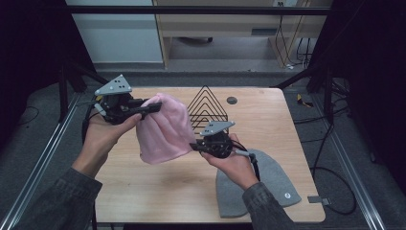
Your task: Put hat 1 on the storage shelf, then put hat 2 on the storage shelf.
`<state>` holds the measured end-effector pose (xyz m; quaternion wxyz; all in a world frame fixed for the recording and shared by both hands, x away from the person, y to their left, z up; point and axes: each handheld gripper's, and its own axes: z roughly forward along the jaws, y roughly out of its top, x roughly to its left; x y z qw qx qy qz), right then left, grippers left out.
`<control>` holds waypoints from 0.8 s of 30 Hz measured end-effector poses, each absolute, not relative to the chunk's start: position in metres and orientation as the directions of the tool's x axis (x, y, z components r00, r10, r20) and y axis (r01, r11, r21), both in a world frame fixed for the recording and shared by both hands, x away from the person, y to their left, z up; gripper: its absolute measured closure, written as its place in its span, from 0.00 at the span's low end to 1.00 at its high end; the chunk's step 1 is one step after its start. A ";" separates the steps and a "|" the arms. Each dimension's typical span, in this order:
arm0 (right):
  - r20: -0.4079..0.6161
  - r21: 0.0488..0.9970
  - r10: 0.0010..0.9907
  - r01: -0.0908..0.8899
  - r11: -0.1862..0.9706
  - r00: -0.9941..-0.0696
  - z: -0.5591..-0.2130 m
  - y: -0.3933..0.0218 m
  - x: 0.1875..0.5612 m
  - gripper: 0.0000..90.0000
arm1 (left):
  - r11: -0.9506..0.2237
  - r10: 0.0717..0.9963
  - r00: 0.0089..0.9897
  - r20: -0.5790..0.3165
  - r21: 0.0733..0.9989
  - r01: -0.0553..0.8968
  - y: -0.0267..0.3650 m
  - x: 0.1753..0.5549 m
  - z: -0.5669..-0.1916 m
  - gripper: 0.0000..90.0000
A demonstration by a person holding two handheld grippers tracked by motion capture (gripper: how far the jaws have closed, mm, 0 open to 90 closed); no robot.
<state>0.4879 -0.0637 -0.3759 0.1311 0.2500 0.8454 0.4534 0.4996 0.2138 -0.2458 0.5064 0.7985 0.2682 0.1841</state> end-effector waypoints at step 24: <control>0.005 0.852 0.571 0.303 0.428 -0.821 -0.332 -0.090 0.525 0.91 | -0.304 0.635 0.772 0.032 0.929 0.212 0.200 0.531 -0.215 0.85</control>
